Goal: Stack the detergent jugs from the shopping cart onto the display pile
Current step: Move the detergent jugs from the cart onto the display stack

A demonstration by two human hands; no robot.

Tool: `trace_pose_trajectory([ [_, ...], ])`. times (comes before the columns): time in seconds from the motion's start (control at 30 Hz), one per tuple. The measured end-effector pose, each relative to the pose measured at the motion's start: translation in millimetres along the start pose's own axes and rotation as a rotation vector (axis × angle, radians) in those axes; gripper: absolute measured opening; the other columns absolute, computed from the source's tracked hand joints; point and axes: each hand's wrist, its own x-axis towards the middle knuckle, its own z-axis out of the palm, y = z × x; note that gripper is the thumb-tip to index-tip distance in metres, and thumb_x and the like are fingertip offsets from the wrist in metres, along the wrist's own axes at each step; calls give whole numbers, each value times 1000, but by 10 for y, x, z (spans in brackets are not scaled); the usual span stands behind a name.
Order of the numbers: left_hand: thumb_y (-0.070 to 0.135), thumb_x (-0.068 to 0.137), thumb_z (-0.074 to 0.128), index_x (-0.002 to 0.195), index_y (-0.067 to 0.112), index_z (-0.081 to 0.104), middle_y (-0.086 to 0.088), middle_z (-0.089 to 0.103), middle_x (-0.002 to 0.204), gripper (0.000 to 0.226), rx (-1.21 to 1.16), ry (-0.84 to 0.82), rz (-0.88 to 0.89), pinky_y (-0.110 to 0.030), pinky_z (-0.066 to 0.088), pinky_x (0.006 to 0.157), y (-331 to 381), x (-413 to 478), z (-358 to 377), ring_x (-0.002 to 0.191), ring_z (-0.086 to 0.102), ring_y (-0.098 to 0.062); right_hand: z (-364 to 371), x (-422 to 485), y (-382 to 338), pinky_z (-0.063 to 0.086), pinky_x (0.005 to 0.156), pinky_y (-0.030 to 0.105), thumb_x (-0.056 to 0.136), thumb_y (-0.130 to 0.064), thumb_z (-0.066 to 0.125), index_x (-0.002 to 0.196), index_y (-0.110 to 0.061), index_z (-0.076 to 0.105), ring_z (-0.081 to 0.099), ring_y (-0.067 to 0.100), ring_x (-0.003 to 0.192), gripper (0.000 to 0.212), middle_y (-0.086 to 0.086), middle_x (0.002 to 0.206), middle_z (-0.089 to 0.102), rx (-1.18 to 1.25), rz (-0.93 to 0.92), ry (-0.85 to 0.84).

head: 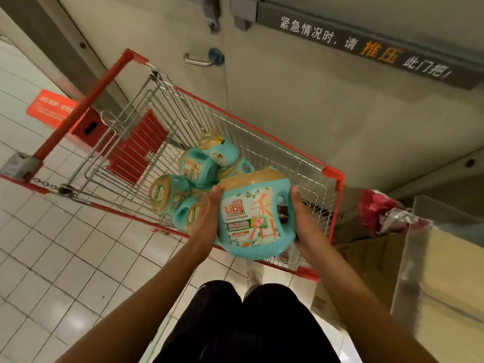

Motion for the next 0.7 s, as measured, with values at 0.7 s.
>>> trace_pose_trajectory([
  [0.7,80,96,41,111,16,75,-8,82,100,74,385,-650,-9,-49,65,86,-548,-2061,1716,92,80,-24,-1409,-3112,1477,65,81,44,102,-72,32,113,-41,80,77,31,109,58,9,117,79,432,-147,527],
])
